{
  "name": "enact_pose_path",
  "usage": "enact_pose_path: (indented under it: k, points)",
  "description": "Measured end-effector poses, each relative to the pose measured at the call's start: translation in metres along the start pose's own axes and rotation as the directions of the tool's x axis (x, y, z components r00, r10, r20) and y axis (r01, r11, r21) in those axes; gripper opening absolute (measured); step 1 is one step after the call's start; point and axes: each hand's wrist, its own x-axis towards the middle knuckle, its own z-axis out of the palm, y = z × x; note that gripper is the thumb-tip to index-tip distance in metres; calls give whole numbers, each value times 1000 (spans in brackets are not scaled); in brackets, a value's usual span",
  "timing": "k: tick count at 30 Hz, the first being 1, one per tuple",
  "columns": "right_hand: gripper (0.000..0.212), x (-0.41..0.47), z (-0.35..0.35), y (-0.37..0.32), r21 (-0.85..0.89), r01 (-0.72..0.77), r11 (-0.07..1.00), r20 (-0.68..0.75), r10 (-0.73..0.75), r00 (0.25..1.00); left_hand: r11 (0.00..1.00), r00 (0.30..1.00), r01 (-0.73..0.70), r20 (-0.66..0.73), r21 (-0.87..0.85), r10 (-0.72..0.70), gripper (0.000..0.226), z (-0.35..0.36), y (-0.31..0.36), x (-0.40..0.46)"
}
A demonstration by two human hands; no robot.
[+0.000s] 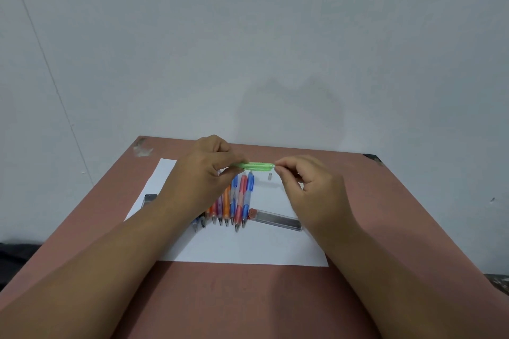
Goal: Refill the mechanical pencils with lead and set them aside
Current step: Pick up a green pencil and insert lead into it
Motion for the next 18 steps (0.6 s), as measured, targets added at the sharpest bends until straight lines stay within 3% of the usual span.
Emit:
enact_pose_path:
  k: [6,9,12,14,16,18]
  points:
    - [12,0,-1,2,12,-9,1000,58,8,998,992,993,-119,27,46,118,20,-2,-1,1]
    - [21,0,-4,-3,95,-195,976,111,184,977,991,992,-123,31,59,122,20,-2,0,1]
    - [29,3,-5,-6,160,-399,903,195,368,909,998,999,-50,13,24,50,22,-1,-1,0]
    - [33,6,-3,-2,52,-441,896,271,413,870,1000,1000,1,7,12,-1,22,0,-3,1]
    - [32,7,-1,3,-158,-382,911,361,413,836,998,998,62,-3,3,-62,21,-1,-4,2]
    - [35,7,-1,3,-260,-339,904,454,424,783,992,992,126,-23,3,-126,20,-1,-5,3]
